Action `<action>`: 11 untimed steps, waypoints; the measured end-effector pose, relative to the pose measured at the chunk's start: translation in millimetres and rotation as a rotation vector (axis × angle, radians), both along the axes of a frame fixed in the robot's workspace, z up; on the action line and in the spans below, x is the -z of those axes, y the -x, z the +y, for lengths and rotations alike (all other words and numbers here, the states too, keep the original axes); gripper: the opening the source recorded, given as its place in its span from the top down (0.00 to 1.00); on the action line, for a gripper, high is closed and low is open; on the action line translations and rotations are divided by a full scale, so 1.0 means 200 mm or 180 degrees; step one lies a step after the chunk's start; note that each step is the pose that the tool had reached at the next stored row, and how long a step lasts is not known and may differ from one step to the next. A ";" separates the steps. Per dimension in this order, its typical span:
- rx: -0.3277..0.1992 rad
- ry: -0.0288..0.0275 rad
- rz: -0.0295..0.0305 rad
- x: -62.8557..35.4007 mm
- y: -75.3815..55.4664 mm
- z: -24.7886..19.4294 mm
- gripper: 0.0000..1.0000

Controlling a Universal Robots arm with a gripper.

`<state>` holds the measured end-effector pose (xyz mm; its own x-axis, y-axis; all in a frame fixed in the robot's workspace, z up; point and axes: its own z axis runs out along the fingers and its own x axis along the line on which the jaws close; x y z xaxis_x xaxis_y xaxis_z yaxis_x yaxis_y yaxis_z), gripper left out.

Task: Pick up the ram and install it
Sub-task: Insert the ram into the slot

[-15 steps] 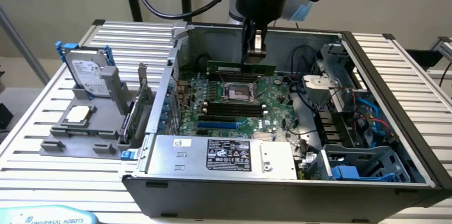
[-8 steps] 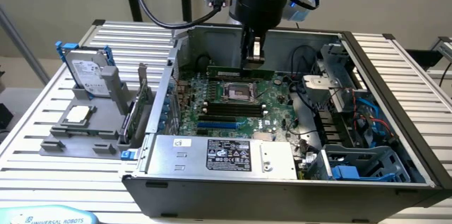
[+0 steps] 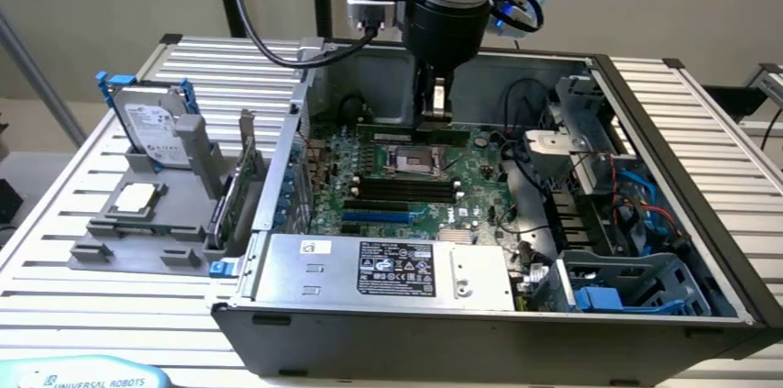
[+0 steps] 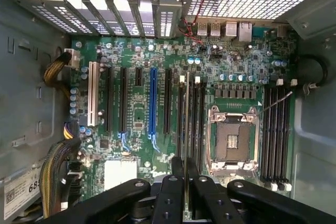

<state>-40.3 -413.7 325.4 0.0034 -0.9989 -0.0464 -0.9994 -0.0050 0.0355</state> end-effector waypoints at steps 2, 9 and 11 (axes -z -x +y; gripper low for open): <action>-0.0002 0.0000 -0.0005 0.018 0.00 0.002 0.86; -0.0004 0.0000 -0.0014 0.081 0.00 0.015 0.86; -0.0004 0.0001 -0.0013 0.099 0.00 0.023 0.86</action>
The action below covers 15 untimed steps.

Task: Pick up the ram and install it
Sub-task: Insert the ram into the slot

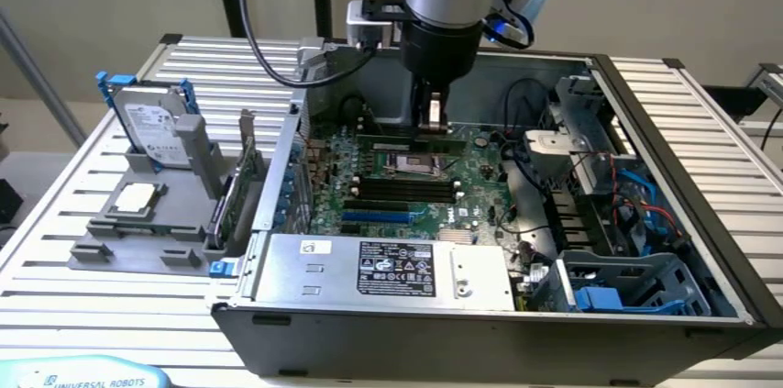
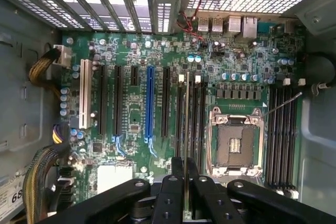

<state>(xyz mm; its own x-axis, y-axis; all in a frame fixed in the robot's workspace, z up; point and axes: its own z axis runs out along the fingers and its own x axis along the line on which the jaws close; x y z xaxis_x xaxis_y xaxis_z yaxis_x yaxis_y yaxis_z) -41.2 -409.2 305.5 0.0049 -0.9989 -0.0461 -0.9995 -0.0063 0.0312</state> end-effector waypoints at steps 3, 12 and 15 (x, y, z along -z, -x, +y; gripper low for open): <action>0.0000 -0.0001 0.0000 0.028 0.00 0.013 0.86; 0.0000 0.0001 0.0000 0.110 -0.01 0.037 0.86; 0.0000 0.0003 0.0000 0.137 -0.01 0.039 0.86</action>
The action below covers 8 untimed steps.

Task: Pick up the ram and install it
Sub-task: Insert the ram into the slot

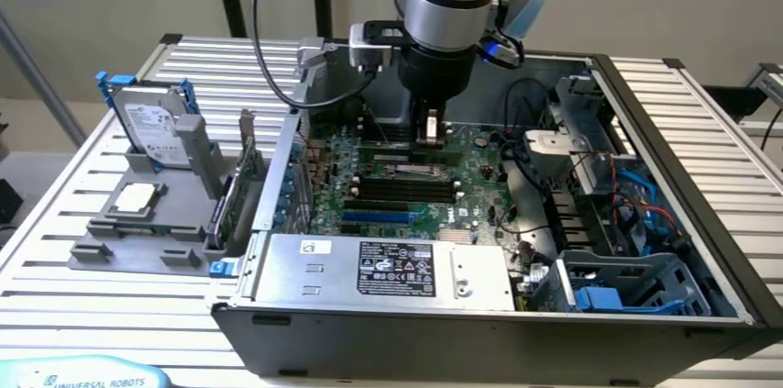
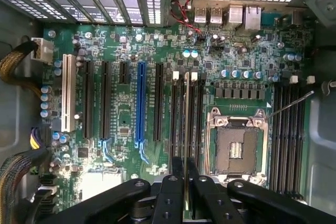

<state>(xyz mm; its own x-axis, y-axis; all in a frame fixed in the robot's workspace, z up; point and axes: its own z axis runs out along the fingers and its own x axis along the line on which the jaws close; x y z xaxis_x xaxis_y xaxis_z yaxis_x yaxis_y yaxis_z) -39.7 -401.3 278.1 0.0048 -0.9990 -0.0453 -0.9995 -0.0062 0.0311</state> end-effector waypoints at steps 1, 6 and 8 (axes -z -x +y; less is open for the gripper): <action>0.0000 0.0000 0.0000 0.009 0.00 0.000 0.86; 0.0000 0.0005 -0.0003 0.055 0.00 0.001 0.86; 0.0000 0.0010 -0.0004 0.073 -0.01 0.001 0.86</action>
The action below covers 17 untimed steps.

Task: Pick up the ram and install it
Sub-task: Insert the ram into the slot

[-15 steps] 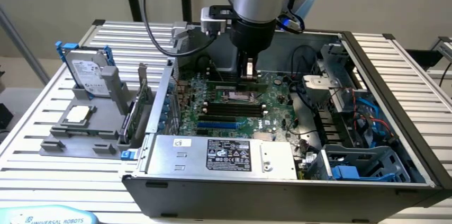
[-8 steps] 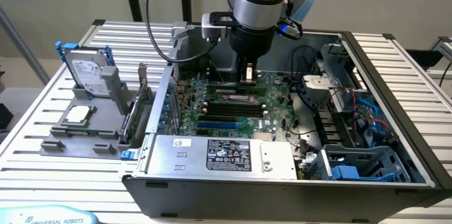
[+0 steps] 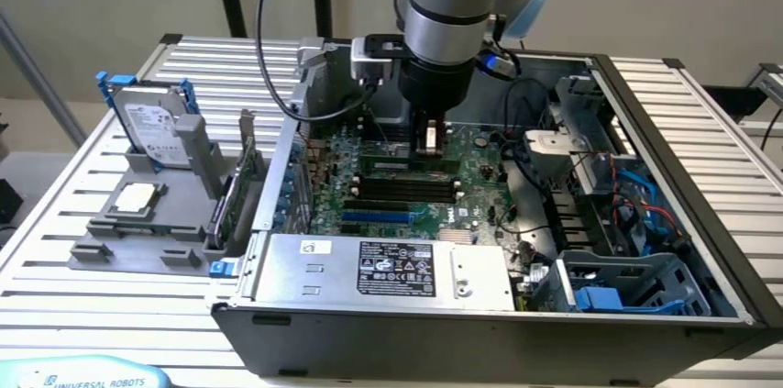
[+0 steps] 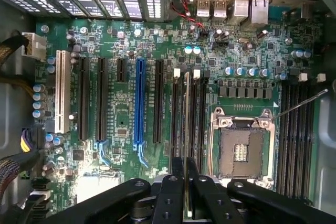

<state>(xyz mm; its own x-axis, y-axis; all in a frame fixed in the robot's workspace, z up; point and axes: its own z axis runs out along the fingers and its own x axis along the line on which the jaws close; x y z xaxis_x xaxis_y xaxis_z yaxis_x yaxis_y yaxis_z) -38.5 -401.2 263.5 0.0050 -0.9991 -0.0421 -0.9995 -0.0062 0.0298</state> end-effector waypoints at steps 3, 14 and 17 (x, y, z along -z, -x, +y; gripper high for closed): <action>0.0000 0.0010 -0.0003 0.027 0.00 0.000 0.86; 0.0000 0.0108 -0.0043 0.091 -0.01 0.004 0.86; 0.0000 0.0116 -0.0051 0.097 -0.01 0.004 0.86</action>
